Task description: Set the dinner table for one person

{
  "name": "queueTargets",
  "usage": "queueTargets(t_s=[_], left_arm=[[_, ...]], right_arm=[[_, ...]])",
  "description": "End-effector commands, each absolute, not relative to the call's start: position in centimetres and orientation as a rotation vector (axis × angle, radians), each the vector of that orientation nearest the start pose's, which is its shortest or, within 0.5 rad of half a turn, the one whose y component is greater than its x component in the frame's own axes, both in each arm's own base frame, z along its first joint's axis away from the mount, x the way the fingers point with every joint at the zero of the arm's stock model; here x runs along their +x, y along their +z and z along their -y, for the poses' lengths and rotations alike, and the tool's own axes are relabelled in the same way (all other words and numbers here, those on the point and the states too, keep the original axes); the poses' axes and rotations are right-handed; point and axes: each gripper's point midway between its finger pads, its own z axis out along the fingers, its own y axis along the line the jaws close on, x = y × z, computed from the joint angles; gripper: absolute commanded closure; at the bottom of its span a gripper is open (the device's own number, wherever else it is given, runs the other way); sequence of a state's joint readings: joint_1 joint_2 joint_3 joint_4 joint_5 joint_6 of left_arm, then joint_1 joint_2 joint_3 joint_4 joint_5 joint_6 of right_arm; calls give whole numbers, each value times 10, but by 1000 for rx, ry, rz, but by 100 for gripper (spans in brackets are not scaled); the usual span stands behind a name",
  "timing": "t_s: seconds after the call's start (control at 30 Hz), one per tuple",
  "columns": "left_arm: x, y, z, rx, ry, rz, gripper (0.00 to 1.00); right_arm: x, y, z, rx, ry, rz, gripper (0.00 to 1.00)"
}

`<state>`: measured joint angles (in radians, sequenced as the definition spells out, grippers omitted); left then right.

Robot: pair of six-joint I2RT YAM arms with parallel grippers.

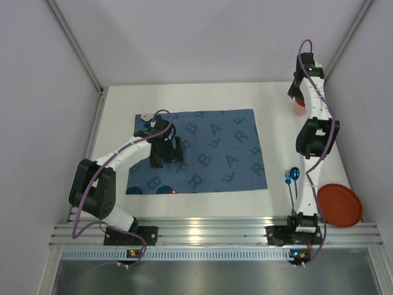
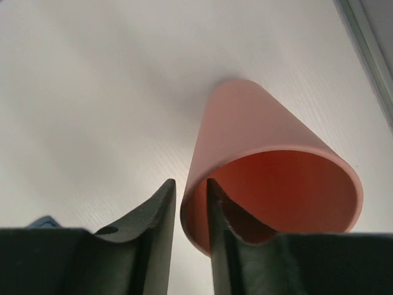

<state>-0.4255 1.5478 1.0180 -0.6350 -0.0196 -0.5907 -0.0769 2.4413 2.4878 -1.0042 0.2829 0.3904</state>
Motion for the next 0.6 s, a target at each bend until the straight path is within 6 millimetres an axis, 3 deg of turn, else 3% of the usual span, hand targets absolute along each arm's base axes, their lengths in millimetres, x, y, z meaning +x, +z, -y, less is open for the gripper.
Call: queueTargets(t_s=[0.0,0.03,0.13,0.2,0.23,0.4,0.43,0.57], left_arm=[[296,64,149,-217,-277,-2729,7],[297,63,148,-217,-275,-2728,7],[300,61,146,-220,-264,-2737,7],[299,61,152,-209,-304,-2750,7],[300,61,153,-207,-306,-2750,7],[306,63,158,-203,-324,-2753,7],[306,63,159,-203,-333,-2757,7],[311,66,166,-205,-366,-2755,7]], right_arm=[[585,141,88,701,-211,-2322,70],[586,141,89,698,-208,-2320,48],[591,149,89,690,-187,-2291,20],[594,159,91,675,-173,-2267,12],[596,170,91,669,-155,-2240,2],[595,221,101,642,-127,-2138,0],[593,241,102,632,-115,-2099,0],[578,292,113,647,-70,-2002,0]])
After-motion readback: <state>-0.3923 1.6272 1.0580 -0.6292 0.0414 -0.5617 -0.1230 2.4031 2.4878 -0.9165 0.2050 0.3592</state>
